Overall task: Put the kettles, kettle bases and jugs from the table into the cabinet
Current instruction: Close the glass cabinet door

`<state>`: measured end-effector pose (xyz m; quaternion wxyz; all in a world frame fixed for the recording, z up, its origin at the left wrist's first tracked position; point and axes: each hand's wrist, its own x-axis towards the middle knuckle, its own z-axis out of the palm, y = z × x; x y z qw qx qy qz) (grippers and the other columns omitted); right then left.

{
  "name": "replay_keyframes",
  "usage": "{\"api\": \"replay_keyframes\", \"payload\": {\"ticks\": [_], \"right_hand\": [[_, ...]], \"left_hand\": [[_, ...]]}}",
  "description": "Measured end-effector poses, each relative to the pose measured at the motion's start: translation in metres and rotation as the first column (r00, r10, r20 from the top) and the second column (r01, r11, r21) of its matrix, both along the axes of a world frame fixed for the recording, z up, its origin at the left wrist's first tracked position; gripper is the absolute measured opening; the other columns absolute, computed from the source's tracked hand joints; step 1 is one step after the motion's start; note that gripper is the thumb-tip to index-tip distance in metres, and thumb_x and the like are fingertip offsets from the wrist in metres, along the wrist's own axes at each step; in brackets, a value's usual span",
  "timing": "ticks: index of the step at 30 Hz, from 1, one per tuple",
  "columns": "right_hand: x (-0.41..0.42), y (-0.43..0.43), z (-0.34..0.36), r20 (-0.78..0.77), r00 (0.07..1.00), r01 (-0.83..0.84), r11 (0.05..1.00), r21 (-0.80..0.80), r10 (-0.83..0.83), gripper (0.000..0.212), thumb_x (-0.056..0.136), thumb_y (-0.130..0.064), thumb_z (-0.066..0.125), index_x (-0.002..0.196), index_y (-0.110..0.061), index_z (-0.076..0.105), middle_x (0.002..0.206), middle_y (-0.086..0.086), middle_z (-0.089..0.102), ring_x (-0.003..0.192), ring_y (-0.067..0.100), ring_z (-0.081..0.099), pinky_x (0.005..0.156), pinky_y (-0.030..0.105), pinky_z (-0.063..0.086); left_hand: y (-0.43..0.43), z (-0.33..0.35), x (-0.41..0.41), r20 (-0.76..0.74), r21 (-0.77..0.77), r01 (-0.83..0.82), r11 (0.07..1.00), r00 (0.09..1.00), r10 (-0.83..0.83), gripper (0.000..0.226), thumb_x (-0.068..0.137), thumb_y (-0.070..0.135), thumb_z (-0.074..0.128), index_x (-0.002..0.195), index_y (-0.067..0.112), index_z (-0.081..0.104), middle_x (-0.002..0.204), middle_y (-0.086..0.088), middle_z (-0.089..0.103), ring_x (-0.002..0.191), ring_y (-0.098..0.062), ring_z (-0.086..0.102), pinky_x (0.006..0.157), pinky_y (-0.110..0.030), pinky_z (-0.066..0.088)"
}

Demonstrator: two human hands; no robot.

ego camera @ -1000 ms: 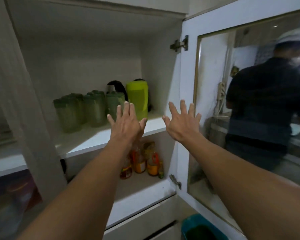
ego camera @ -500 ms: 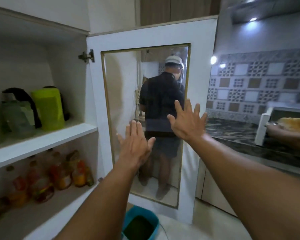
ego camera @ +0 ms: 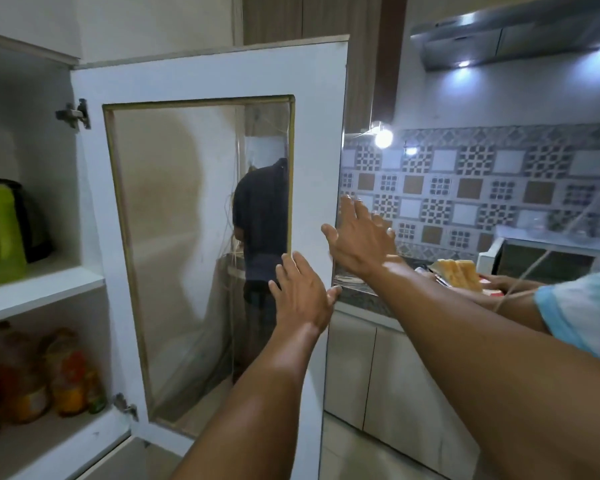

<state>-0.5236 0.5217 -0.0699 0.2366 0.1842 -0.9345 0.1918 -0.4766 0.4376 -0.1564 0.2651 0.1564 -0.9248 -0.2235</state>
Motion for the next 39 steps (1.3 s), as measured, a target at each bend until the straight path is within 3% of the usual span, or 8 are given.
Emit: {"api": "replay_keyframes", "payload": {"ticks": [3, 8, 15, 22, 29, 32, 35, 39], "right_hand": [[-0.025, -0.005, -0.002, 0.004, 0.996, -0.088, 0.994, -0.062, 0.088, 0.068, 0.098, -0.049, 0.038, 0.153, -0.013, 0.020, 0.158, 0.011, 0.033, 0.139, 0.041, 0.039, 0.107, 0.058, 0.037], [-0.037, -0.025, -0.013, -0.040, 0.986, -0.165, 0.940, -0.299, 0.161, 0.041, 0.096, -0.037, 0.048, 0.129, -0.013, 0.043, 0.121, 0.009, 0.066, 0.107, 0.036, 0.064, 0.091, 0.055, 0.049], [-0.013, -0.023, -0.016, -0.094, 0.981, -0.193, 0.924, -0.330, 0.171, 0.038, 0.093, -0.037, 0.054, 0.120, -0.014, 0.045, 0.107, 0.009, 0.069, 0.098, 0.036, 0.064, 0.089, 0.057, 0.048], [0.084, -0.031, -0.016, -0.201, 0.959, -0.253, 0.921, -0.298, 0.199, 0.040, 0.093, -0.036, 0.058, 0.122, -0.010, 0.048, 0.101, 0.013, 0.070, 0.091, 0.034, 0.068, 0.082, 0.047, 0.056], [0.218, -0.076, -0.014, -0.286, 0.900, -0.399, 0.884, -0.245, 0.328, 0.039, 0.092, -0.038, 0.062, 0.116, -0.010, 0.048, 0.082, 0.006, 0.067, 0.073, 0.026, 0.068, 0.070, 0.043, 0.059], [0.271, -0.107, -0.010, -0.291, 0.870, -0.463, 0.862, -0.205, 0.398, 0.039, 0.091, -0.041, 0.062, 0.112, -0.011, 0.048, 0.071, 0.000, 0.057, 0.066, 0.026, 0.063, 0.068, 0.040, 0.056], [0.317, -0.147, -0.006, -0.289, 0.815, -0.560, 0.812, -0.164, 0.503, 0.042, 0.089, -0.049, 0.061, 0.110, -0.015, 0.049, 0.073, -0.001, 0.060, 0.068, 0.025, 0.063, 0.068, 0.040, 0.056], [0.369, -0.212, 0.005, -0.295, 0.731, -0.657, 0.751, -0.061, 0.615, 0.042, 0.090, -0.050, 0.060, 0.107, -0.012, 0.058, 0.086, 0.006, 0.069, 0.074, 0.027, 0.062, 0.067, 0.036, 0.049]], "left_hand": [[0.011, -0.006, -0.022, -0.030, 0.059, -0.053, 0.997, 0.998, 0.054, 0.102, 0.087, 0.050, 0.065, 0.153, 0.005, 0.002, 0.160, -0.020, 0.006, 0.148, -0.037, 0.014, 0.117, -0.051, 0.021], [0.018, -0.019, -0.035, -0.100, 0.091, -0.098, 0.991, 0.989, 0.107, 0.110, 0.080, 0.043, 0.076, 0.153, 0.006, 0.001, 0.158, -0.020, 0.006, 0.143, -0.037, 0.021, 0.113, -0.044, 0.034], [0.024, -0.032, -0.014, -0.150, 0.080, -0.191, 0.978, 0.968, 0.201, 0.115, 0.075, 0.042, 0.081, 0.153, 0.007, 0.004, 0.155, -0.020, 0.012, 0.139, -0.034, 0.024, 0.111, -0.038, 0.034], [0.012, -0.036, 0.076, -0.197, 0.120, -0.116, 0.986, 0.971, 0.139, 0.098, 0.081, 0.015, 0.068, 0.153, 0.004, 0.003, 0.155, -0.023, 0.010, 0.139, -0.037, 0.021, 0.112, -0.039, 0.036], [-0.035, -0.041, 0.209, -0.228, 0.221, -0.049, 0.974, 0.968, 0.101, 0.097, 0.085, 0.004, 0.064, 0.156, 0.008, -0.003, 0.163, -0.012, -0.001, 0.151, -0.027, 0.003, 0.120, -0.032, 0.014], [-0.067, -0.038, 0.267, -0.216, 0.230, -0.093, 0.969, 0.966, 0.145, 0.096, 0.085, 0.004, 0.065, 0.156, 0.010, 0.000, 0.162, -0.012, 0.014, 0.149, -0.027, 0.021, 0.119, -0.037, 0.027], [-0.106, -0.032, 0.323, -0.243, 0.257, -0.176, 0.950, 0.940, 0.239, 0.080, 0.087, 0.001, 0.058, 0.154, 0.012, 0.015, 0.142, -0.013, 0.049, 0.127, -0.028, 0.052, 0.103, -0.038, 0.047], [-0.160, -0.023, 0.390, -0.196, 0.295, -0.338, 0.894, 0.894, 0.403, 0.051, 0.089, 0.001, 0.054, 0.136, 0.008, 0.037, 0.117, -0.013, 0.063, 0.107, -0.032, 0.063, 0.085, -0.034, 0.048]]}}
